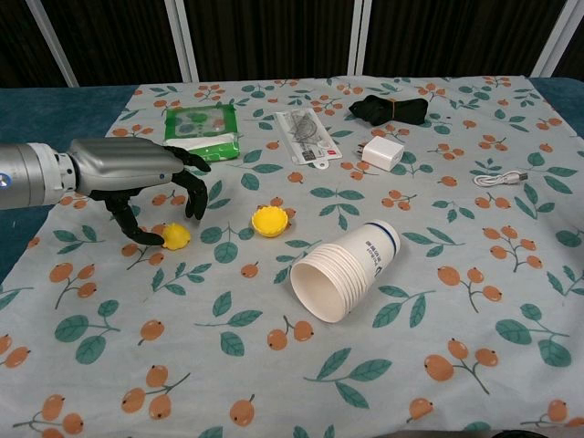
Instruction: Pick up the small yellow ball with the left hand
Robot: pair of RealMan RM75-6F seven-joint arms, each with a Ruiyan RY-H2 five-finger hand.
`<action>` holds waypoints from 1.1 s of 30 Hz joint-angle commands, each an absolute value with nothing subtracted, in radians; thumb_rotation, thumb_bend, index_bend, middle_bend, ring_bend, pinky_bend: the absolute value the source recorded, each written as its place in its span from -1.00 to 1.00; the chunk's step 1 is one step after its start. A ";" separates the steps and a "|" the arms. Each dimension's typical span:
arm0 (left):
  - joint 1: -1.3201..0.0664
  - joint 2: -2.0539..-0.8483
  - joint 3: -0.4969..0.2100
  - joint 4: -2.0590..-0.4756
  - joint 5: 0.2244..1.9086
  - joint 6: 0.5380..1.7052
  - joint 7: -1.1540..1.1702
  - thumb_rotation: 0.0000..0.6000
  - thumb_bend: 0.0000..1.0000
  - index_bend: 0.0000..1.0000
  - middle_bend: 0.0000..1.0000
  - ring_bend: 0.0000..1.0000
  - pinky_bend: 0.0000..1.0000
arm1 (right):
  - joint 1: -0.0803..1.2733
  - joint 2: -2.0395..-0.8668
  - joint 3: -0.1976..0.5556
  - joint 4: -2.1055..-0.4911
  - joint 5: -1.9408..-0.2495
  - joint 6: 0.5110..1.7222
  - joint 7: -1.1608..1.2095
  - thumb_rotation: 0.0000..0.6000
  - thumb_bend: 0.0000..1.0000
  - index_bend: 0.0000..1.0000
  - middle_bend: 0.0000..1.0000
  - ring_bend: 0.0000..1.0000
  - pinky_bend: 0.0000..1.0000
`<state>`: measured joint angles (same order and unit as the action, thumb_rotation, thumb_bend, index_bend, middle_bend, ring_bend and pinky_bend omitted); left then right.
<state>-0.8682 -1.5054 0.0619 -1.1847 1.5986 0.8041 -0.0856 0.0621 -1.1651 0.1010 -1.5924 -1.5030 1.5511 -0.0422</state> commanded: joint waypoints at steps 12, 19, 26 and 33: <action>-0.867 -1.496 0.059 -1.217 1.589 0.803 -0.054 1.00 -0.48 -0.22 -0.23 -0.91 -0.85 | 0.061 -1.164 0.101 -1.591 -1.508 1.557 -0.037 1.00 -0.75 -0.72 -0.78 -0.73 -0.62; -0.867 -1.505 0.059 -1.212 1.582 0.795 -0.047 1.00 -0.48 -0.22 -0.23 -0.91 -0.85 | 0.060 -1.163 0.103 -1.591 -1.505 1.556 -0.036 1.00 -0.75 -0.72 -0.78 -0.73 -0.62; -0.863 -1.511 0.067 -1.194 1.586 0.797 -0.058 1.00 -0.48 -0.21 -0.21 -0.91 -0.85 | 0.061 -1.164 0.103 -1.592 -1.502 1.555 -0.039 1.00 -0.75 -0.72 -0.78 -0.73 -0.62; -0.862 -1.520 0.072 -1.182 1.594 0.802 -0.065 1.00 -0.48 -0.18 -0.17 -0.90 -0.85 | 0.060 -1.164 0.104 -1.592 -1.500 1.554 -0.040 1.00 -0.75 -0.72 -0.78 -0.73 -0.62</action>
